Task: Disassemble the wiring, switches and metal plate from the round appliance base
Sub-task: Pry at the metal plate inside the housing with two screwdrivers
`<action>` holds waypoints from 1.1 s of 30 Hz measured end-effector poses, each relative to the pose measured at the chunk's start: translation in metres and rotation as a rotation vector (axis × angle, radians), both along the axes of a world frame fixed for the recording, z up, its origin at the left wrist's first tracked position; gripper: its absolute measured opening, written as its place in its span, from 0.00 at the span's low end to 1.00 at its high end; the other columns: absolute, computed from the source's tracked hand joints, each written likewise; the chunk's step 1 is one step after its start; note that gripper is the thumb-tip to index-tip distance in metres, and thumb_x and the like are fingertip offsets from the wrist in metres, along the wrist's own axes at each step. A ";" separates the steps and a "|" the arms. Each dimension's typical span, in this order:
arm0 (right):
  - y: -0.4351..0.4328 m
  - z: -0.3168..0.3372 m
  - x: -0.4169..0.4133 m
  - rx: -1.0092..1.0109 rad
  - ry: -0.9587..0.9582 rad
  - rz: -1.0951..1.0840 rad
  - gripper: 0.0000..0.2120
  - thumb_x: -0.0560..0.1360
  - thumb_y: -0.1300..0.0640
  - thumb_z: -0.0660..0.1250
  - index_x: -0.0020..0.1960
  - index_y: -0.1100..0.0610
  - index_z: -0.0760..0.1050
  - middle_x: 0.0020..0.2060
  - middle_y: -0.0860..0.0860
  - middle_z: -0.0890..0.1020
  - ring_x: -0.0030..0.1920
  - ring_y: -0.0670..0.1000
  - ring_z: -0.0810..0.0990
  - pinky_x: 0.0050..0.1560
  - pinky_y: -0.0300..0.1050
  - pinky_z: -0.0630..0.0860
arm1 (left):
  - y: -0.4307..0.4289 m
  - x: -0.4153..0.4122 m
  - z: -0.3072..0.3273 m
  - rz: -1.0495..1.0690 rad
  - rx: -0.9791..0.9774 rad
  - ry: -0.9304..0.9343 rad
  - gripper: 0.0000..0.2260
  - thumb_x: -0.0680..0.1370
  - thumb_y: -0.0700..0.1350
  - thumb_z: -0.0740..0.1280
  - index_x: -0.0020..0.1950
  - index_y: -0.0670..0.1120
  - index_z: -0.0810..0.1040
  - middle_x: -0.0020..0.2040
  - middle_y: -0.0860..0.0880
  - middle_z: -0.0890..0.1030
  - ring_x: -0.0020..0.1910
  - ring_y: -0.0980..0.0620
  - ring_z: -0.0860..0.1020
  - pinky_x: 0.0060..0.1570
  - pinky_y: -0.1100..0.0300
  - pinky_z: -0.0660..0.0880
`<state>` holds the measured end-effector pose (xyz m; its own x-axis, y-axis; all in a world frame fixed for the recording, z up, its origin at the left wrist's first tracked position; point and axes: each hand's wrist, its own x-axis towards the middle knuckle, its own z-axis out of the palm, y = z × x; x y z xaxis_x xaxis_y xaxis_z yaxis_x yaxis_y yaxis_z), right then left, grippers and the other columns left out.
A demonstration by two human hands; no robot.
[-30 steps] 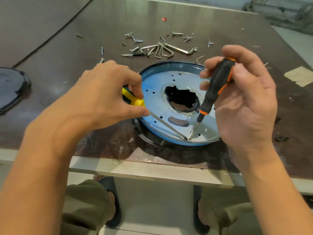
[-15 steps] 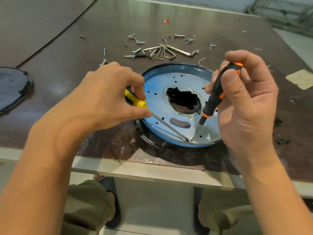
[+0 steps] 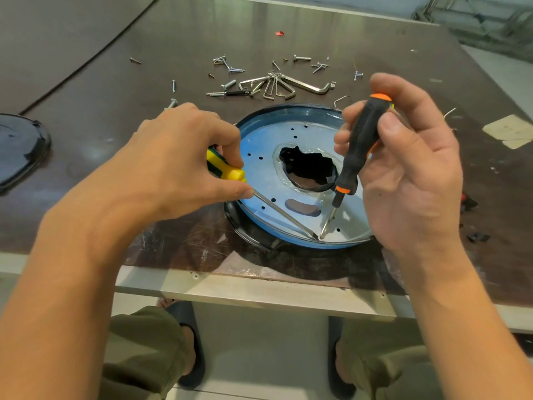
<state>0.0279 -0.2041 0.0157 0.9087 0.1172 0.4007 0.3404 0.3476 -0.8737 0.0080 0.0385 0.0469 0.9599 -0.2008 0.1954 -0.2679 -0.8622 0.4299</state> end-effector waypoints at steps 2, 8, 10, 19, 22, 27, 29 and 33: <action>0.001 0.000 0.000 -0.004 0.006 0.010 0.12 0.83 0.63 0.59 0.64 0.59 0.74 0.49 0.53 0.83 0.49 0.55 0.80 0.54 0.51 0.77 | 0.000 0.000 0.000 0.000 0.001 -0.005 0.12 0.63 0.61 0.76 0.37 0.58 0.78 0.41 0.57 0.77 0.47 0.50 0.70 0.50 0.43 0.73; 0.005 -0.001 0.001 -0.034 -0.047 -0.025 0.11 0.82 0.61 0.65 0.63 0.59 0.75 0.46 0.54 0.76 0.47 0.59 0.73 0.52 0.53 0.73 | 0.000 0.000 0.000 -0.005 0.010 -0.009 0.12 0.63 0.62 0.74 0.37 0.57 0.78 0.42 0.57 0.78 0.46 0.49 0.71 0.49 0.43 0.74; 0.001 0.000 0.001 0.002 0.010 0.006 0.13 0.83 0.64 0.57 0.64 0.60 0.75 0.48 0.56 0.82 0.47 0.57 0.79 0.53 0.52 0.76 | 0.000 0.000 0.000 -0.003 0.011 -0.009 0.12 0.63 0.61 0.75 0.37 0.57 0.78 0.42 0.57 0.78 0.47 0.49 0.71 0.50 0.44 0.74; 0.005 0.001 -0.001 0.004 -0.012 -0.010 0.13 0.81 0.66 0.61 0.64 0.61 0.74 0.44 0.53 0.79 0.43 0.54 0.76 0.50 0.47 0.76 | -0.001 0.000 0.001 -0.007 0.015 -0.004 0.13 0.62 0.62 0.73 0.37 0.56 0.79 0.42 0.57 0.78 0.46 0.49 0.71 0.49 0.44 0.74; 0.000 0.002 0.001 0.042 0.061 0.023 0.15 0.82 0.64 0.54 0.66 0.64 0.71 0.46 0.56 0.84 0.43 0.56 0.80 0.51 0.48 0.76 | -0.001 0.000 0.000 -0.008 0.020 -0.002 0.13 0.62 0.62 0.73 0.37 0.56 0.78 0.42 0.57 0.77 0.46 0.48 0.71 0.49 0.44 0.74; 0.007 0.003 -0.001 -0.047 -0.012 -0.006 0.09 0.82 0.55 0.65 0.60 0.56 0.76 0.45 0.52 0.76 0.44 0.53 0.73 0.45 0.54 0.72 | 0.000 0.001 0.000 -0.008 0.020 -0.008 0.14 0.62 0.63 0.73 0.38 0.55 0.79 0.41 0.57 0.78 0.46 0.48 0.71 0.48 0.43 0.74; 0.008 0.002 -0.001 -0.076 -0.067 -0.058 0.10 0.80 0.55 0.70 0.60 0.56 0.76 0.43 0.51 0.72 0.44 0.54 0.69 0.46 0.55 0.70 | 0.000 0.001 -0.001 -0.009 0.015 -0.014 0.14 0.62 0.63 0.73 0.38 0.55 0.79 0.41 0.57 0.78 0.46 0.48 0.71 0.48 0.43 0.74; 0.003 -0.002 -0.002 -0.046 -0.083 -0.058 0.13 0.84 0.64 0.60 0.68 0.61 0.72 0.49 0.56 0.82 0.46 0.56 0.79 0.52 0.48 0.76 | 0.001 0.002 -0.002 -0.006 0.016 -0.027 0.13 0.62 0.62 0.75 0.38 0.55 0.80 0.41 0.57 0.78 0.46 0.48 0.71 0.48 0.44 0.75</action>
